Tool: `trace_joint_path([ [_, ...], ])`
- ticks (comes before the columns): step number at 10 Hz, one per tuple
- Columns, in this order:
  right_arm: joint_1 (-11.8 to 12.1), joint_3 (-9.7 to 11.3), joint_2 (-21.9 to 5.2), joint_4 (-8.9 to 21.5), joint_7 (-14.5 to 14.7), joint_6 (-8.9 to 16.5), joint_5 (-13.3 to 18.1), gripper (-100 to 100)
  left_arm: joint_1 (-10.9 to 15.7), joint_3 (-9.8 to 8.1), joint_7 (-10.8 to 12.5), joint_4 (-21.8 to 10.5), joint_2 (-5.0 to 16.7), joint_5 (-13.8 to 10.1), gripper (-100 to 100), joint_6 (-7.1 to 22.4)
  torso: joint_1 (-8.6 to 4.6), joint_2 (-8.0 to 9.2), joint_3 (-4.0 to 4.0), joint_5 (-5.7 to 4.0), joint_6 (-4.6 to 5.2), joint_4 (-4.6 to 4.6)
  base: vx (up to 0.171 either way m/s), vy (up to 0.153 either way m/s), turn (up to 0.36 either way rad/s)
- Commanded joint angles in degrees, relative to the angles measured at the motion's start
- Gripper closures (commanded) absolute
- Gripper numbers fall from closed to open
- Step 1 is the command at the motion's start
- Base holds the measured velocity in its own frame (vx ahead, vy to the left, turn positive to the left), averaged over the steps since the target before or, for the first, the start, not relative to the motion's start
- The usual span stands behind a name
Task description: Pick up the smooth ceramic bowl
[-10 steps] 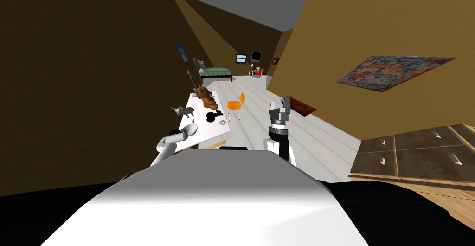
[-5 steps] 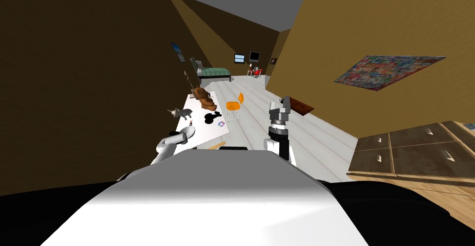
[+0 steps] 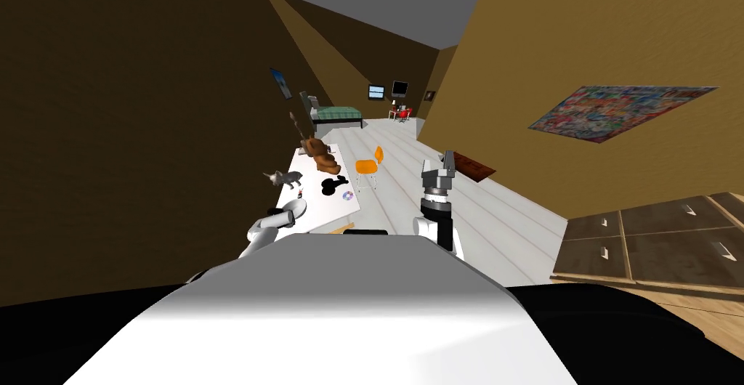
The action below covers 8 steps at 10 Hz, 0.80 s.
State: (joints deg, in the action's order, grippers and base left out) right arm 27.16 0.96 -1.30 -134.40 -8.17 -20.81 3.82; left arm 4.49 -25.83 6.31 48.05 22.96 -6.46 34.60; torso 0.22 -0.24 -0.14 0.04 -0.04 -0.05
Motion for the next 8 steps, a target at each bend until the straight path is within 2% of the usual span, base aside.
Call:
trace_joint_path([
  [1,0.0,0.0,0.0,0.0,0.0,0.0,0.0,0,0.1,0.36,0.4,-1.3,-0.5,0.5,-100,-1.7,0.00,0.00,0.00,0.00,0.00,0.00,0.053,0.053,0.021],
  [2,0.0,0.0,0.0,0.0,0.0,0.0,0.0,0,0.1,0.23,0.3,-1.1,-0.4,0.4,-100,-1.2,-0.01,0.03,0.02,0.00,0.00,0.01,0.022,0.021,0.001],
  [3,0.0,0.0,0.0,0.0,0.0,0.0,0.0,0,0.2,0.26,0.4,-1.2,-0.4,0.5,100,-1.5,-0.11,0.13,0.07,-0.02,0.00,0.03,0.000,0.000,0.000],
  [7,0.0,0.0,0.0,0.0,0.0,0.0,0.0,0,0.1,0.27,0.3,-1.2,-0.4,0.5,100,-1.4,-0.23,0.27,0.17,-0.07,0.00,0.08,0.000,0.000,0.000],
  [8,0.0,0.0,0.0,0.0,0.0,0.0,0.0,0,0.1,0.27,0.3,-1.2,-0.4,0.5,0,-1.4,-0.25,0.29,0.18,-0.09,0.00,0.09,0.000,0.000,0.000],
])
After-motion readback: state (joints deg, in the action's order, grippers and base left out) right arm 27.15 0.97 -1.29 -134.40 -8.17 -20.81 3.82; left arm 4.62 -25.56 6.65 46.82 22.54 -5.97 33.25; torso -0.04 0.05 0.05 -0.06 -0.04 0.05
